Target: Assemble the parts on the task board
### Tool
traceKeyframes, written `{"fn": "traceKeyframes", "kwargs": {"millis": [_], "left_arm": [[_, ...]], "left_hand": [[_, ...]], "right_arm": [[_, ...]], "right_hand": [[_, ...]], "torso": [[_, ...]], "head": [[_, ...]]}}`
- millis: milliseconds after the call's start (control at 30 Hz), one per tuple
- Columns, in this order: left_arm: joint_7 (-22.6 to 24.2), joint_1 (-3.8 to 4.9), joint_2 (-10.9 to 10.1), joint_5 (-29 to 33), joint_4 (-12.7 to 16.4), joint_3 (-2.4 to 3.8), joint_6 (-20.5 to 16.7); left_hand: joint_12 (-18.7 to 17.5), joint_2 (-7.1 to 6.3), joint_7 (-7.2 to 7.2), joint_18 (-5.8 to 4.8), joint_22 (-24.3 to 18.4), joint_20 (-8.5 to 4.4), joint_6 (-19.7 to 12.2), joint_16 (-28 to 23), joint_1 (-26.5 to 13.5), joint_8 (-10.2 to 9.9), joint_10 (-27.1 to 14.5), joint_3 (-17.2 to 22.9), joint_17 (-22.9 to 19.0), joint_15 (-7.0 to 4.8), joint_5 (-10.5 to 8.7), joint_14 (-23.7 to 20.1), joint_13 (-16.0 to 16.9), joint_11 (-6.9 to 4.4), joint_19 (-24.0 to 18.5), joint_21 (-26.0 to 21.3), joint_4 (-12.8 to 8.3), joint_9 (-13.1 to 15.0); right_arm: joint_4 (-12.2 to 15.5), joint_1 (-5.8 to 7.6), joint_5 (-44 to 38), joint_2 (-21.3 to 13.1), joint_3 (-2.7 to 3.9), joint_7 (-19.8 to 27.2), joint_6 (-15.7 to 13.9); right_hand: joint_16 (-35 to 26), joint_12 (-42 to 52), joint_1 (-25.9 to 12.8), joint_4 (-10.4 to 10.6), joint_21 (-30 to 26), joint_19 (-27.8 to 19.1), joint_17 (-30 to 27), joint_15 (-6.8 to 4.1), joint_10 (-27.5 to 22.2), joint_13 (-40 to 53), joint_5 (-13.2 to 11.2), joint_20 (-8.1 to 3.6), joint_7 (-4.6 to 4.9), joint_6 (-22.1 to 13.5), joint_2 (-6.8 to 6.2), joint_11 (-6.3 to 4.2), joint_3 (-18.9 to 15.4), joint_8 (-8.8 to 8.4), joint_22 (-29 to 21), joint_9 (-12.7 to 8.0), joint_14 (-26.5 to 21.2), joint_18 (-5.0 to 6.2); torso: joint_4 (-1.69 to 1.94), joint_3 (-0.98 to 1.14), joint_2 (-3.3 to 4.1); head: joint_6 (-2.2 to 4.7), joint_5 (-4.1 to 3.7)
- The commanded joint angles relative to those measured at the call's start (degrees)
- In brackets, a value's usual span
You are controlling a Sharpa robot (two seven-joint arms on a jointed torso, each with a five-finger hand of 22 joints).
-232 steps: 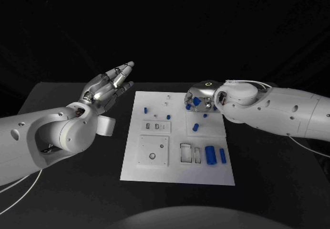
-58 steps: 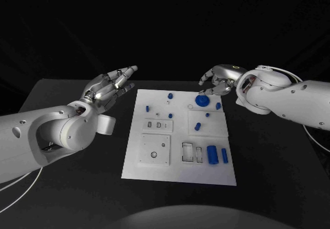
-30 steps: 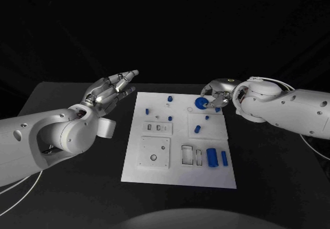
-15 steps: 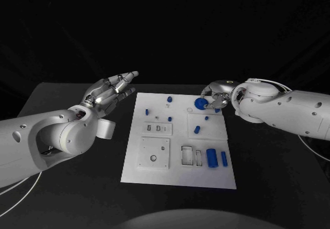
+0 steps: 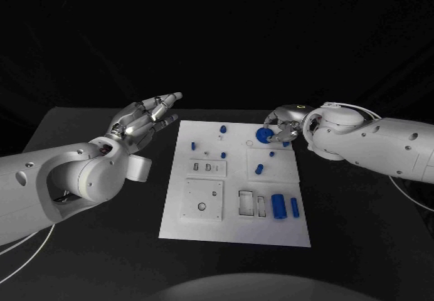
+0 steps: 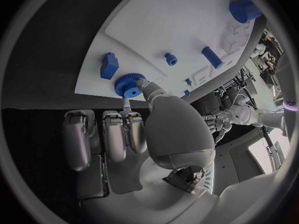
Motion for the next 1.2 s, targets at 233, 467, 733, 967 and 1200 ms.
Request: {"fn": "traceKeyframes", "kwargs": {"millis": [233, 467, 733, 967, 1200], "left_arm": [[0.15, 0.01, 0.11, -0.33, 0.1, 0.04, 1.36], [0.03, -0.02, 0.16, -0.33, 0.0, 0.03, 1.44], [-0.11, -0.05, 0.22, -0.33, -0.04, 0.03, 1.54], [-0.17, -0.07, 0.22, -0.33, -0.07, 0.03, 1.63], [-0.19, -0.08, 0.09, -0.33, -0.07, 0.03, 1.71]], "left_hand": [[0.38, -0.01, 0.01, 0.51, 0.05, 0.32, 0.4, 0.24, 0.55, 0.38, 0.34, 0.27, 0.08, 0.53, 0.41, 0.06, 0.08, 0.06, 0.06, 0.32, 0.01, 0.06], [0.37, 0.0, 0.05, 0.51, 0.07, 0.37, 0.41, 0.29, 0.61, 0.42, 0.36, 0.3, 0.09, 0.58, 0.44, 0.08, 0.09, 0.11, 0.1, 0.36, -0.01, 0.06], [0.36, 0.01, 0.08, 0.51, 0.08, 0.41, 0.41, 0.33, 0.68, 0.46, 0.41, 0.33, 0.09, 0.62, 0.47, 0.11, 0.1, 0.14, 0.13, 0.39, -0.03, 0.05], [0.36, 0.01, 0.09, 0.51, 0.09, 0.44, 0.43, 0.36, 0.73, 0.48, 0.45, 0.35, 0.1, 0.64, 0.51, 0.12, 0.1, 0.16, 0.15, 0.41, -0.04, 0.05], [0.36, 0.03, 0.15, 0.51, 0.11, 0.51, 0.44, 0.45, 0.86, 0.55, 0.56, 0.42, 0.12, 0.71, 0.6, 0.17, 0.12, 0.22, 0.22, 0.47, -0.07, 0.05]], "right_arm": [[-1.06, -0.57, -0.62, 0.74, -0.02, 0.68, -0.44], [-1.76, -0.88, -0.74, 1.14, -0.02, 0.61, -0.58], [-2.35, -1.11, -0.74, 1.42, -0.02, 0.83, -0.11], [-2.39, -1.18, -0.59, 1.41, -0.02, 1.51, -0.87], [-1.51, -1.17, -0.43, 0.92, 0.0, 2.09, -3.16]], "right_hand": [[0.2, 0.22, -0.1, -0.35, -0.02, 2.33, 15.09, -0.14, 6.06, 15.07, -1.84, 0.15, -0.05, 1.26, 0.08, 0.15, 0.28, 1.64, 13.53, 1.42, 5.96, -0.07], [0.2, 0.22, 0.39, -0.96, 0.11, 2.49, 15.09, -0.24, 6.06, 15.07, -1.54, 0.0, -0.31, 2.63, 0.39, -0.05, 0.37, 4.54, 13.59, 4.02, 5.96, -0.11], [0.2, 0.22, 1.35, -2.24, 0.02, 2.41, 15.09, -0.35, 6.06, 15.07, 3.21, -0.1, -0.12, 3.67, 0.84, -0.04, 1.26, 9.31, 13.55, 8.32, 5.96, -0.09], [0.2, 0.22, 1.17, -2.27, 0.17, 2.58, 15.09, -0.34, 6.06, 15.07, 4.76, -0.07, -0.17, 5.12, 1.05, -0.03, 1.77, 10.7, 13.62, 9.21, 5.96, -0.14], [0.2, 0.22, 0.99, -2.22, 0.4, 2.85, 15.09, -0.37, 6.06, 15.07, 5.49, -0.08, -0.14, 5.66, 0.97, -0.05, 1.98, 10.95, 13.72, 9.29, 5.96, -0.22]], "torso": [[-0.01, 0.01, 0.03], [-0.02, 0.02, 0.01], [-0.05, 0.01, -0.01], [-0.05, 0.01, 0.0], [-0.01, 0.0, 0.02]], "head": [[-0.25, 0.12], [-0.41, 0.07], [-0.54, 0.1], [-0.5, 0.18], [-0.31, 0.32]]}}
